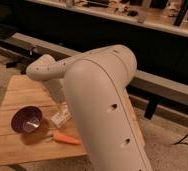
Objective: Stand the bottle upright
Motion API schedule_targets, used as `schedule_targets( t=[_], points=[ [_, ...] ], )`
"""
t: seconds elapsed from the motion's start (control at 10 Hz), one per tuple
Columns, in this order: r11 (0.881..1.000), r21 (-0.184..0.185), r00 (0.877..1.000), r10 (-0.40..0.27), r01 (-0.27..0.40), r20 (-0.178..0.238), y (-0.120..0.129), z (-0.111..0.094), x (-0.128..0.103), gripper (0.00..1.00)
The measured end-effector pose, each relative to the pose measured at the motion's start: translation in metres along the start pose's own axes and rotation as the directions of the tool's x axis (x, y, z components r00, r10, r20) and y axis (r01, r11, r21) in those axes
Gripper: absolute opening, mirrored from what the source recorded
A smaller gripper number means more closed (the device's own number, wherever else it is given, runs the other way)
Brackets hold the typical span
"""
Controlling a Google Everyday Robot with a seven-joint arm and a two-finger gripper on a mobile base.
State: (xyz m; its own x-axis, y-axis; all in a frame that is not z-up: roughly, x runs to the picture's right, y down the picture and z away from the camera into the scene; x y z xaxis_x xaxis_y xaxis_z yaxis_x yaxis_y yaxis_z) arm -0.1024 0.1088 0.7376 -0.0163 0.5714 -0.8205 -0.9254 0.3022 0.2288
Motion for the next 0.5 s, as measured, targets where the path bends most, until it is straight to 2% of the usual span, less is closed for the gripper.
schedule_targets(
  t=[0.2, 0.3, 0.5],
  points=[
    [0.994, -0.099, 0.999, 0.052, -0.051, 0.012, 0.013, -0.017, -0.012, 0.80],
    [0.988, -0.137, 0.997, 0.071, -0.068, 0.018, 0.019, -0.026, -0.017, 0.80],
    [0.970, -0.208, 0.991, 0.132, -0.125, 0.023, 0.024, -0.040, -0.031, 0.80]
  ],
)
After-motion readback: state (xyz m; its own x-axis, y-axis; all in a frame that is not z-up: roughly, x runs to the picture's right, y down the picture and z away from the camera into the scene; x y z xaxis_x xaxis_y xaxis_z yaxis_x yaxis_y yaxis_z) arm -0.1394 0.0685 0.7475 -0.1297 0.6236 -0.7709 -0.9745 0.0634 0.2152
